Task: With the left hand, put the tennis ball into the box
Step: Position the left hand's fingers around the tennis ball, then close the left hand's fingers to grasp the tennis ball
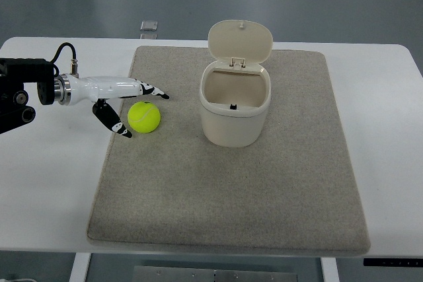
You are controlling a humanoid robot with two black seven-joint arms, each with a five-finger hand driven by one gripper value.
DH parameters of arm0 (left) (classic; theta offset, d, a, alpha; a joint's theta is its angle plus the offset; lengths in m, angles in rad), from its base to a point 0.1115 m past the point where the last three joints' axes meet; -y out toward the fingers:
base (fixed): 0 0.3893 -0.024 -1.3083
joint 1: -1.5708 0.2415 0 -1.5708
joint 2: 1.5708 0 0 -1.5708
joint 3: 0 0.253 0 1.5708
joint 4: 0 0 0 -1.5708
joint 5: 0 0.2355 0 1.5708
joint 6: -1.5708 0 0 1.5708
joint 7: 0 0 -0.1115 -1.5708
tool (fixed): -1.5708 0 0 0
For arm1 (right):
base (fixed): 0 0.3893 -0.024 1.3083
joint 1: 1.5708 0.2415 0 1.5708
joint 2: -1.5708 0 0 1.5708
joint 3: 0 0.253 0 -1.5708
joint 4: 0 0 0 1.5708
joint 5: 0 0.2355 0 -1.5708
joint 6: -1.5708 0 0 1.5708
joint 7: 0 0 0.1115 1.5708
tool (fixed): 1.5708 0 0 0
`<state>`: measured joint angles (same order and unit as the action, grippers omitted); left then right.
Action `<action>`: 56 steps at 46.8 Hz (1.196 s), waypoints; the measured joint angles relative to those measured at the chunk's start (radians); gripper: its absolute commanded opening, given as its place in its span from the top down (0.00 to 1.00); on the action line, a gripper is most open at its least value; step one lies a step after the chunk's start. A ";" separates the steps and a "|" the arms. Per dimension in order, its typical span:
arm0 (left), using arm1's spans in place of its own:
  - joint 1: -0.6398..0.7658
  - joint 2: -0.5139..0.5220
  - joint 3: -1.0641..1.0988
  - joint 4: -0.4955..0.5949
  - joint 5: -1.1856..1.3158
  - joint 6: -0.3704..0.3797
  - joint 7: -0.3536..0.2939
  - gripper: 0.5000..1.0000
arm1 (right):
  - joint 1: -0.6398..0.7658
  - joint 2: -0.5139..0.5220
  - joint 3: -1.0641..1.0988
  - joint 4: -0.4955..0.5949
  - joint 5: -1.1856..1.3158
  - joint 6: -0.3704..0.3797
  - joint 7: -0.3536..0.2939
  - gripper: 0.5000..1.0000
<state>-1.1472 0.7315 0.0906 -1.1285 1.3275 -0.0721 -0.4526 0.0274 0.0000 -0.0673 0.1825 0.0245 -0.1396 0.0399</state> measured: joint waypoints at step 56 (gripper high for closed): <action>0.015 -0.020 -0.009 0.018 -0.001 0.002 0.002 0.53 | 0.000 0.000 0.000 0.000 0.000 0.000 0.000 0.20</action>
<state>-1.1321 0.7117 0.0813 -1.1104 1.3268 -0.0705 -0.4510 0.0276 0.0000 -0.0675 0.1825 0.0245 -0.1396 0.0399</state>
